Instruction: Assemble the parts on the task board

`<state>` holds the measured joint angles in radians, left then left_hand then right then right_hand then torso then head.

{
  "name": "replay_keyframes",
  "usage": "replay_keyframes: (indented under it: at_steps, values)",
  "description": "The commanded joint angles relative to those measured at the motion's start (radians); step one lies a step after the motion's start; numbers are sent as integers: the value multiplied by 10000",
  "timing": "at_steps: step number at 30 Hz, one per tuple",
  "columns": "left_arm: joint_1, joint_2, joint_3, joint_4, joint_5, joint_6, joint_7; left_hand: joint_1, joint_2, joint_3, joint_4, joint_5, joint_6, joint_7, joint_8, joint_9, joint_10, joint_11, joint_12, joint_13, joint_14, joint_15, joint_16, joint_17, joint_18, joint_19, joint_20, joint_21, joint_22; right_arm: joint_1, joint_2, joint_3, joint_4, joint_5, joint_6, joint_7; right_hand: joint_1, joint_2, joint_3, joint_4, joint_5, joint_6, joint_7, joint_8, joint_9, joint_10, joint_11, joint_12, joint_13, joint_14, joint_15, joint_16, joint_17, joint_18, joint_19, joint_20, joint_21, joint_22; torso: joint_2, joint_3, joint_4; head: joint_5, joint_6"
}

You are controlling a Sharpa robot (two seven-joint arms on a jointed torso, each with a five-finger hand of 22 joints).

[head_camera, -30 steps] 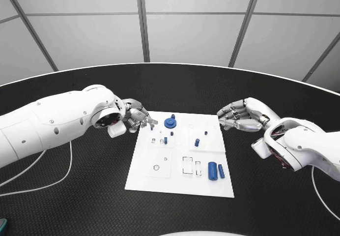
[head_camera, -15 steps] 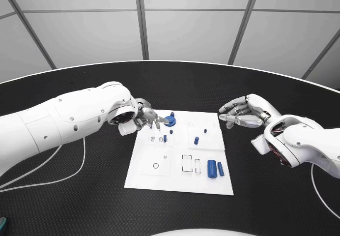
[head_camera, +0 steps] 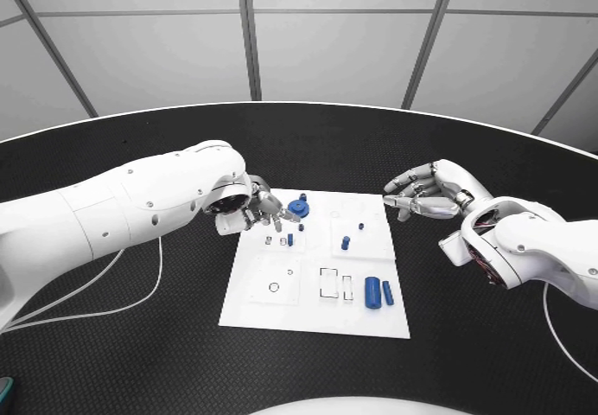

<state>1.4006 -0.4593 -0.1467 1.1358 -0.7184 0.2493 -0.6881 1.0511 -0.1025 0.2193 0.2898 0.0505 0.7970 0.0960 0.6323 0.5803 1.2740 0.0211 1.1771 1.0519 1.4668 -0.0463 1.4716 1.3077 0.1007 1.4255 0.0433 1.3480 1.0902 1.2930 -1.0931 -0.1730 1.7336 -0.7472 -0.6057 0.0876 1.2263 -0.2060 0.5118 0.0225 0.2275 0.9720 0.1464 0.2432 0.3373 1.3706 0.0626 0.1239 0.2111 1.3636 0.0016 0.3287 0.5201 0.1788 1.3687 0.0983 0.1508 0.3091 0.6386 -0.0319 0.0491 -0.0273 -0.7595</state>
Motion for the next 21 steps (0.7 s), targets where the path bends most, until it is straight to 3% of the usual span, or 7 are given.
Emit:
replay_keyframes:
  at_steps: [1,10,14,21]
  values:
    - [-3,133,-12,-156,-5,79,10,61,82,-58,-13,-14,-33,-27,59,12,-31,-60,-30,-19,464,-78,48,250,-146,27,-64,60,12,0,20,0,2,0,-27,-27,-96,-20,-32,47,36,13,11,1,-11,-70,16,70,27,-77,-7,39,45,20,30,8,55,-16,-8,2,7,-2,-36]
    - [-15,471,-23,-548,-8,188,111,349,199,-89,-31,-12,-106,-16,115,48,-166,-51,-165,-209,461,-71,42,237,-152,24,-62,87,58,0,81,0,-12,0,-65,-93,-102,-33,-39,79,84,-14,21,-17,-24,-146,28,88,117,-162,4,66,186,16,3,17,45,-34,-23,3,28,-17,-95]
    - [-30,612,-24,-747,-8,283,123,860,317,102,-103,-10,-232,25,133,59,-341,-18,-331,-429,455,-42,35,220,-143,-23,-39,70,20,0,118,0,-23,0,-65,-137,-105,-36,-40,99,106,-37,33,-30,-32,-195,40,93,165,-215,15,74,261,14,-18,26,36,-46,-40,10,41,-5,-135]
    - [-92,731,-25,-1047,-9,497,85,1076,293,235,-119,-9,-264,41,146,57,-371,-3,-351,-472,456,-28,36,223,-143,-36,-22,77,31,0,155,0,-47,0,-58,-185,-108,-38,-41,119,122,-63,46,-44,-40,-237,52,99,209,-264,26,78,328,11,-40,37,26,-58,-47,4,38,6,-151]
